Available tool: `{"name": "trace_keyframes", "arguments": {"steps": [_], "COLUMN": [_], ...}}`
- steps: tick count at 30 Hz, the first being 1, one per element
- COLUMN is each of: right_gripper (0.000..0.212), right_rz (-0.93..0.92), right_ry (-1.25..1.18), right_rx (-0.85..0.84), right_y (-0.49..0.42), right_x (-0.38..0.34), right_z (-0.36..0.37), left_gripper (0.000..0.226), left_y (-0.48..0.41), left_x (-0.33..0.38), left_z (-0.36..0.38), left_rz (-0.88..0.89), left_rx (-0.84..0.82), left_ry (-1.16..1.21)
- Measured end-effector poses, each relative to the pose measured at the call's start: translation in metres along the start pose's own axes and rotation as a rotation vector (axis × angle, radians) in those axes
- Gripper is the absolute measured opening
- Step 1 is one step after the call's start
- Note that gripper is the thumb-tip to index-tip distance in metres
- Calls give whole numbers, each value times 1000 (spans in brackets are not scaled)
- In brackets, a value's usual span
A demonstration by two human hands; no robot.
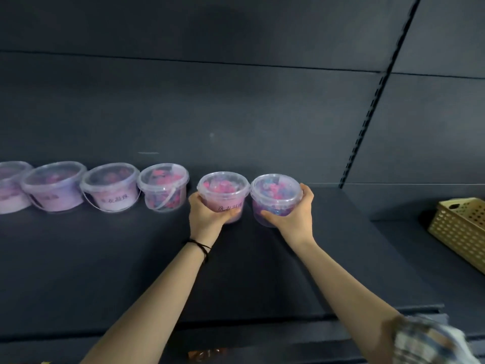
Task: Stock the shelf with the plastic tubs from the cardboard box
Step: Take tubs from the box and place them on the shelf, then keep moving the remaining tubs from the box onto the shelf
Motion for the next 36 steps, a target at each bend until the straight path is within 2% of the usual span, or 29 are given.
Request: {"name": "trace_keyframes", "arguments": {"steps": [4, 8, 12, 17, 20, 21, 24, 27, 31, 36], "right_gripper": [104, 109, 108, 114, 117, 113, 88, 68, 61, 51], "right_rz": [0, 9, 39, 60, 64, 60, 62, 43, -10, -7], "right_ry": [4, 7, 45, 100, 106, 99, 106, 83, 62, 69], "right_rx": [9, 3, -13, -20, -65, -67, -39, -12, -7, -82], "right_y": [-17, -26, -33, -36, -24, -18, 8, 38, 93, 177], "right_x": [2, 4, 3, -2, -1, 0, 2, -2, -10, 7], "right_z": [16, 29, 42, 48, 37, 29, -7, -58, -145, -254], "left_gripper": [82, 82, 79, 75, 77, 76, 49, 61, 51, 38], "left_y": [-18, -26, -33, -31, -15, -7, 23, 62, 136, 277], "left_x": [-4, -14, -17, -10, -1, 2, 11, 23, 68, 106], "left_z": [-2, -10, -10, -10, -16, -20, -24, -19, -2, 30], "left_rz": [47, -1, -31, 2, 27, 29, 61, 5, 82, 210], "left_rx": [47, 133, 122, 78, 109, 132, 144, 119, 86, 67], "left_ry": [-36, 7, -29, -129, -118, -118, -140, -136, -67, -22]}}
Point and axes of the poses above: each hand's wrist, its own y-axis away from the middle knuckle, its own z-axis out of the palm, x = y × z, the point moved 7 cm from there along -y, towards the middle knuckle, and after that the axes turned 6 degrees about z, right-handed, at the moved point
